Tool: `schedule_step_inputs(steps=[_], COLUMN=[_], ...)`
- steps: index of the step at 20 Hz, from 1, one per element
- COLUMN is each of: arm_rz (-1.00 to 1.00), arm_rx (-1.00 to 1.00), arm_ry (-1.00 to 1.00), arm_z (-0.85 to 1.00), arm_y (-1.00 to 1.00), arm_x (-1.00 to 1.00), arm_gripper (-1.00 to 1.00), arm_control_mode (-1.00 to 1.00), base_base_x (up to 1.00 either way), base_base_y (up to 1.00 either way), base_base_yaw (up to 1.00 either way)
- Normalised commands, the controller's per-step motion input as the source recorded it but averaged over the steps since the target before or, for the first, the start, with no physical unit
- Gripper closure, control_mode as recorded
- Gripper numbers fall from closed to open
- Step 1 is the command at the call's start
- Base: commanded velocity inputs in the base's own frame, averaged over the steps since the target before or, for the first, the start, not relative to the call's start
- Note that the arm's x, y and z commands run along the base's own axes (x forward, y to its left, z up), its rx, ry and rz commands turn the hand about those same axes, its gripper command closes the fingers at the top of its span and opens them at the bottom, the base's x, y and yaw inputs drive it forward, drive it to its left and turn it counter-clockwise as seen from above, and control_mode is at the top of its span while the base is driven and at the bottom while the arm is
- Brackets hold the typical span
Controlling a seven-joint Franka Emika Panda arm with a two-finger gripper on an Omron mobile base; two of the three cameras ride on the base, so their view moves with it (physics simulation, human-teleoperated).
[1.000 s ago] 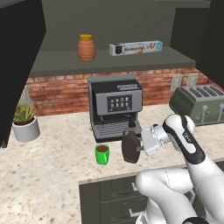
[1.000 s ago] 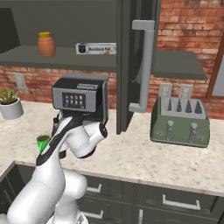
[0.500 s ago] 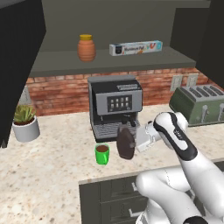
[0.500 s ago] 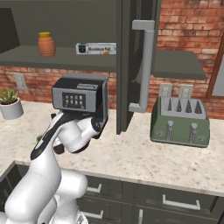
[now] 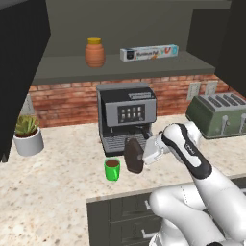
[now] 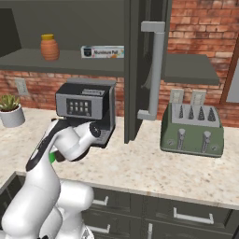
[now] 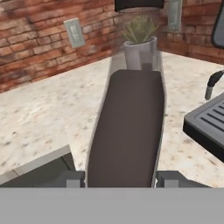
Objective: Pick the syrup bottle and honey bottle from the cabinet and place them next to the mug.
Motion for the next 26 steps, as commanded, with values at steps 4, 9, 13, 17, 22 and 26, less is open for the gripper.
schedule_step_inputs(steps=[4,9,13,17,22,26], arm_rz=[-0.08,-0.13,-0.16,-0.11,0.03,0.13], arm_rx=[0.0,0.0,0.0,0.0,0.0,0.0], arm_ry=[0.0,0.0,0.0,-0.01,-0.01,0.0], arm_z=[-0.2,-0.26,-0.34,-0.39,-0.21,-0.18], arm_y=[0.0,0.0,0.0,0.02,0.0,0.0], arm_x=[0.0,0.0,0.0,0.0,-0.06,-0.1], arm_gripper=[1.0,1.0,1.0,1.0,1.0,1.0], arm_control_mode=[-1.0,-1.0,-1.0,-1.0,-1.0,-1.0], base_base_x=[0.0,0.0,0.0,0.0,0.0,0.0], base_base_y=[0.0,0.0,0.0,0.0,0.0,0.0], base_base_yaw=[0.0,0.0,0.0,0.0,0.0,0.0])
